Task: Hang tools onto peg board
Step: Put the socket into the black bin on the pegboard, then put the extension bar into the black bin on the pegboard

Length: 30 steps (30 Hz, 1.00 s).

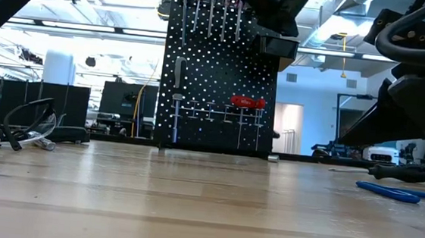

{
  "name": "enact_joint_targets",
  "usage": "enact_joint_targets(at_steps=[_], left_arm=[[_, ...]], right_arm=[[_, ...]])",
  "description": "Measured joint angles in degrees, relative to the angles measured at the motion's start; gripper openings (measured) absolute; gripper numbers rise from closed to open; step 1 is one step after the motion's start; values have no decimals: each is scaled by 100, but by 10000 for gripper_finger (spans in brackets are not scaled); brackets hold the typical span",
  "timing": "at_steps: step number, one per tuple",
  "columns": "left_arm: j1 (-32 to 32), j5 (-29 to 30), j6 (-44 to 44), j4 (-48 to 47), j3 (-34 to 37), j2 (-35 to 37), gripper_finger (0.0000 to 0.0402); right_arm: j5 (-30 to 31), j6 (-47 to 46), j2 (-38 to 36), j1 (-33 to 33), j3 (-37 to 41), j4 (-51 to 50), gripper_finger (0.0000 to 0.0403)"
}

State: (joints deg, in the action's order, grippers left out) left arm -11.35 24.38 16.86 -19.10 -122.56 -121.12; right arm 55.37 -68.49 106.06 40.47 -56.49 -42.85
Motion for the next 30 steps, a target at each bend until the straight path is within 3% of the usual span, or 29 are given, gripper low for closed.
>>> enact_joint_targets(at_steps=[13, 22, 30], left_arm=[[-50, -6, -101, -2, 0, 0, 145], [-70, 30, -104, -31, 2, 0, 194], [60, 688, 246, -460, -464, 2, 219]], right_arm=[[0, 0, 0, 0, 0, 0, 107], [-2, 0, 0, 0, 0, 0, 107], [-4, 5, 1, 0, 0, -4, 107]])
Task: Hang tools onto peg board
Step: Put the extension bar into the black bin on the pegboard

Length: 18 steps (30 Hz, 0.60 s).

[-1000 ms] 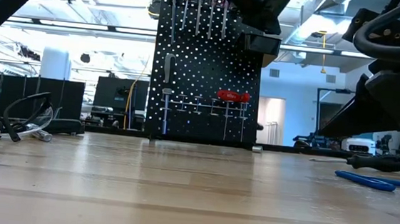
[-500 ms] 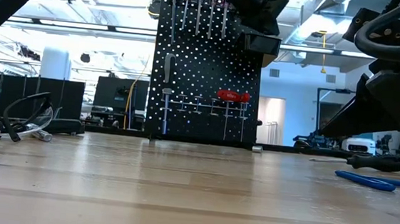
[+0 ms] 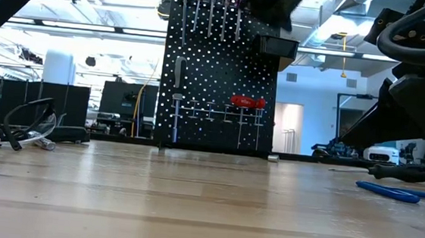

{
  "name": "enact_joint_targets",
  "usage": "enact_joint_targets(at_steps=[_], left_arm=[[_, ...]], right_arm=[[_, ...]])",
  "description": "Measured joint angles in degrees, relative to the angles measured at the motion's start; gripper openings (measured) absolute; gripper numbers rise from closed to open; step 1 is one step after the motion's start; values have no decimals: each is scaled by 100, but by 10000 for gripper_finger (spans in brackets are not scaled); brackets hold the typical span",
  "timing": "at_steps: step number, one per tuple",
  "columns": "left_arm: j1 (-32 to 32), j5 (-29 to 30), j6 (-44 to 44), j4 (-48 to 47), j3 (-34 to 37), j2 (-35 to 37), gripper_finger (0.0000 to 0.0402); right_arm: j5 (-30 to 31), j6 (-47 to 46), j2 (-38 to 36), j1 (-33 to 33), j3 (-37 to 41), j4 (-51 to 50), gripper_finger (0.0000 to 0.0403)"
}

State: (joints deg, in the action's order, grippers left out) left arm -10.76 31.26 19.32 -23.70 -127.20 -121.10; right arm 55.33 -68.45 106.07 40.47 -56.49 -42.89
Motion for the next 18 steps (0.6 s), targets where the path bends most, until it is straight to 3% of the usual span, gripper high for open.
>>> enact_joint_targets(at_steps=[6, 11, 18], left_arm=[[515, 216, 377, -630, -655, 20, 219], [1050, 599, 769, -895, -766, 61, 219], [1407, 617, 442, -1555, -764, 129, 219]], right_arm=[[1, 7, 1, 97, 0, -52, 107], [130, -36, 0, 402, 0, -72, 107], [514, -1030, -1, 736, -118, -956, 107]])
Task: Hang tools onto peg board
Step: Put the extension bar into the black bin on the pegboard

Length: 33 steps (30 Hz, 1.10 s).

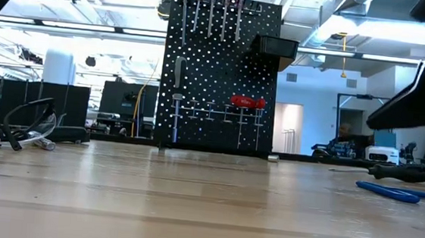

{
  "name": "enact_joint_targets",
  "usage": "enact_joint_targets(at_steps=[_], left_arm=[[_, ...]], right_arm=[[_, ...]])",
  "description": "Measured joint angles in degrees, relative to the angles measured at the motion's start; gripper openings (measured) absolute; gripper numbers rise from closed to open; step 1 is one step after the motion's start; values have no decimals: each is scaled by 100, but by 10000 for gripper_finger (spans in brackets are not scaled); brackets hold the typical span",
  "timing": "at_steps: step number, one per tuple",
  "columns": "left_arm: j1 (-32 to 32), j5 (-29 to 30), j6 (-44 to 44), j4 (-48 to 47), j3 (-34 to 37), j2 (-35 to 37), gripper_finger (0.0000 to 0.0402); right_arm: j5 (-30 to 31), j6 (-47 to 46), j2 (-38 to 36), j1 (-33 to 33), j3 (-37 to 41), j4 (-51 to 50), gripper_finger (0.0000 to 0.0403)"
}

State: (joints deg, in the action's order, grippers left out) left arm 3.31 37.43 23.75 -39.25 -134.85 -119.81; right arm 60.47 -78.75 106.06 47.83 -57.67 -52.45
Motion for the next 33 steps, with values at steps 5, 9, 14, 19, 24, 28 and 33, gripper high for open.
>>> enact_joint_targets(at_steps=[5, 9, 14, 19, 24, 28, 33], left_arm=[[81, -10, -486, -652, 0, 138, 219], [75, -7, -872, -1081, 0, 180, 219], [119, -9, -1252, -1566, 0, 171, 219], [276, -13, -1504, -1698, 307, 235, 219], [438, 0, -1838, -1625, 876, 447, 219], [578, 115, -2043, -1131, 1852, 799, 219], [715, 203, -2371, 287, 3742, 1795, 219]], right_arm=[[304, -954, 0, 268, -77, -751, 107], [434, -1693, -40, 541, -77, -1343, 110], [573, -2820, -397, 1071, -59, -2164, 137], [778, -3557, -726, 1613, 241, -2219, 190], [777, -4169, -748, 1848, 551, -2171, 234], [769, -4280, -743, 1858, 626, -2115, 244], [767, -4244, -743, 1821, 629, -2080, 243]])
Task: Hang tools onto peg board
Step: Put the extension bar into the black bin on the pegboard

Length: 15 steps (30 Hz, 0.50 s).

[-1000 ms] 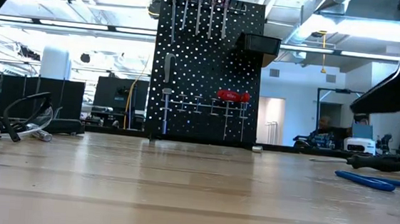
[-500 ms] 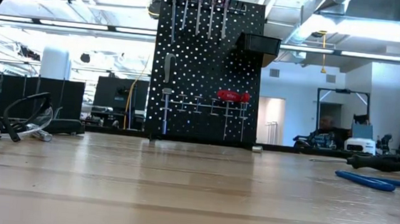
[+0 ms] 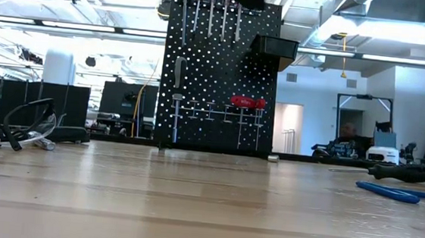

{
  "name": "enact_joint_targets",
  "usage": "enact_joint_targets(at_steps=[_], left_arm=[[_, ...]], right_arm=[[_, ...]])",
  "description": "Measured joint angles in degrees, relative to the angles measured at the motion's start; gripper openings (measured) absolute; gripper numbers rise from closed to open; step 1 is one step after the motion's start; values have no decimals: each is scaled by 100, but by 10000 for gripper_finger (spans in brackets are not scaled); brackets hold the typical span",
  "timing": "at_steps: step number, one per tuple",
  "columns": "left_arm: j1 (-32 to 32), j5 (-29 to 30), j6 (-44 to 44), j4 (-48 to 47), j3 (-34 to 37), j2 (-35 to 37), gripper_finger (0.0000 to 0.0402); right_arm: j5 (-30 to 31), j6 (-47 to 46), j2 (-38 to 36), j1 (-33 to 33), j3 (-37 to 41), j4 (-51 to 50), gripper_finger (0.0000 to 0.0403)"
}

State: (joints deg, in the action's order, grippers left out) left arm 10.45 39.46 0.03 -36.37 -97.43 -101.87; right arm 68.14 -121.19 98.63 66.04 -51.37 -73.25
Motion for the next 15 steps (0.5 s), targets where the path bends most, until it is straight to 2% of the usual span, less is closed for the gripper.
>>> enact_joint_targets(at_steps=[4, 8, 11, 15], left_arm=[[146, 5, -413, 1137, 1602, 834, 219], [524, 7, -868, 1999, 2842, 1605, 219], [964, 7, -1034, 2331, 3487, 1960, 219], [1659, 6, -1201, 2328, 3895, 2149, 219]], right_arm=[[-7, 98, 0, -49, 4, 19, 240], [-9, 166, 0, -118, 4, 48, 240], [-11, 168, 0, -175, 4, 85, 240], [-11, 445, 0, -278, 4, 261, 240]])
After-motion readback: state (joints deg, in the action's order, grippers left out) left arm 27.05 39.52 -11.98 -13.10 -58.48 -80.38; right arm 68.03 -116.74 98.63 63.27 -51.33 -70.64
